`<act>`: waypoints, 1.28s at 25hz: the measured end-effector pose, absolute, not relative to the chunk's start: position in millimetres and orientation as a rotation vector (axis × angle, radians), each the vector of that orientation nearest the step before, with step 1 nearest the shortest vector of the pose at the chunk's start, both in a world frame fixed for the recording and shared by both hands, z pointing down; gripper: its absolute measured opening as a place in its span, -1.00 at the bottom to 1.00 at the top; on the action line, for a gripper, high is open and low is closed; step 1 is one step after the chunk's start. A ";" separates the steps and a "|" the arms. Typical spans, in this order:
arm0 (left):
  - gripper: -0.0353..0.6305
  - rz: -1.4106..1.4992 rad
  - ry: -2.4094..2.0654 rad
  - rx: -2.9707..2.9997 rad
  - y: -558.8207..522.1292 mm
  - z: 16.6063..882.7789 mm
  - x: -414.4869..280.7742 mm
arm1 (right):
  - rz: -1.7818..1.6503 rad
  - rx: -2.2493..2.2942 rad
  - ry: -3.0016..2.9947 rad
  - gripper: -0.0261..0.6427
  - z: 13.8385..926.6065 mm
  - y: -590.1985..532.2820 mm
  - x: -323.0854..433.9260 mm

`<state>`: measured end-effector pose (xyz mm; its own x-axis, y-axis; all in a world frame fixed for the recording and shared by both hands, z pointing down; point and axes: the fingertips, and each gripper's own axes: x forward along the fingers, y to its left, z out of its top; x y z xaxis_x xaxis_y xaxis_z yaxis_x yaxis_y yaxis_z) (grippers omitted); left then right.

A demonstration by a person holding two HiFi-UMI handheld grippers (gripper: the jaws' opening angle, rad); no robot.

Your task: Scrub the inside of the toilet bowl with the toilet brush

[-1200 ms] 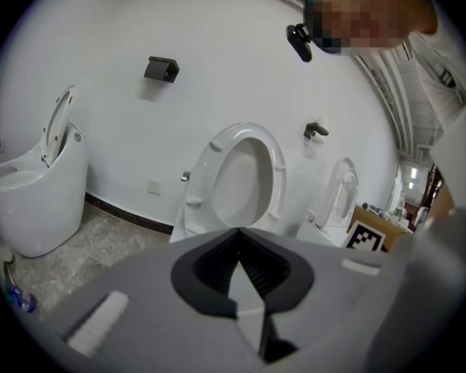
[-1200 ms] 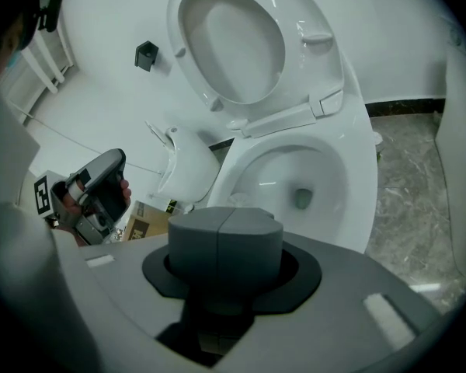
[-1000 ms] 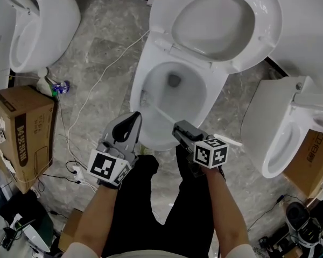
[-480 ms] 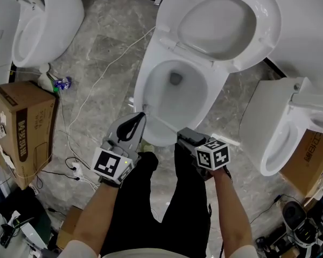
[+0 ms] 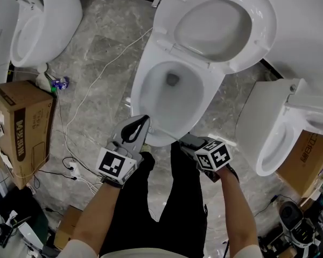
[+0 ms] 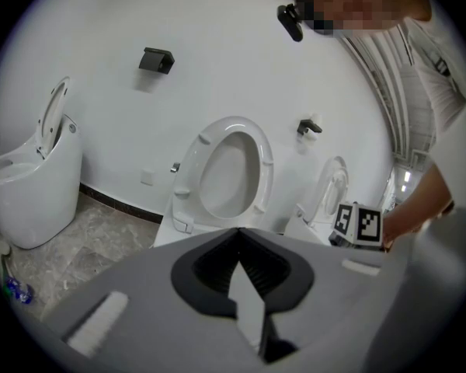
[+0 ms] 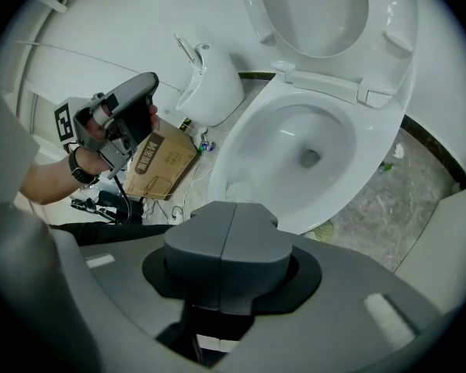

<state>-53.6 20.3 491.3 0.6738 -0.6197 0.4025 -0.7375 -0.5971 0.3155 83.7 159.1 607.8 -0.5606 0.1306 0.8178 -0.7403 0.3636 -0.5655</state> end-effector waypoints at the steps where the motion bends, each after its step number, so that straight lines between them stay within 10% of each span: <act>1: -0.88 0.354 -1.050 2.426 21.6 493.7 -52.3 | 1.303 0.521 -1.782 -0.43 606.3 160.1 86.1; 32: -0.88 0.411 -0.979 2.332 42.4 525.2 -2.6 | 0.675 0.273 -1.497 -0.43 574.7 107.9 136.8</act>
